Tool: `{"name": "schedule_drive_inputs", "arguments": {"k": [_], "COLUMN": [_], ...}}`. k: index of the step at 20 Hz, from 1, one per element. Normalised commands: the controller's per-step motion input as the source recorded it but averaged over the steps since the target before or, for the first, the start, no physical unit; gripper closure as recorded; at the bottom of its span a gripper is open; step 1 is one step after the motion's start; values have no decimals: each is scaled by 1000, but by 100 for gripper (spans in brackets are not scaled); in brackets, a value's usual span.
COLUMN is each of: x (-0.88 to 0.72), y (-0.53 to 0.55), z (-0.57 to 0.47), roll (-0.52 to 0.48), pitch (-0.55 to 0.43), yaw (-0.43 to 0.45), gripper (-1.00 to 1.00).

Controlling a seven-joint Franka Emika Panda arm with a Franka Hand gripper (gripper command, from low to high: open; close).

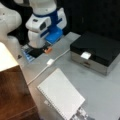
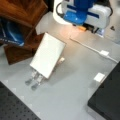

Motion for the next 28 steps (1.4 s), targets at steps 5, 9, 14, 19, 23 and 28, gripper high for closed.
{"name": "schedule_drive_inputs", "arguments": {"k": [5, 9, 14, 19, 23, 28], "x": [421, 532, 511, 397, 282, 199], "y": [375, 337, 209, 132, 124, 93], "z": [11, 50, 61, -13, -113, -160], "roll": [186, 266, 302, 298, 370, 323], "pitch": [116, 178, 167, 100, -26, -24], "yaw": [-37, -74, -108, -49, -41, -55], "gripper": [-100, -100, -100, -100, -100, -100]}}
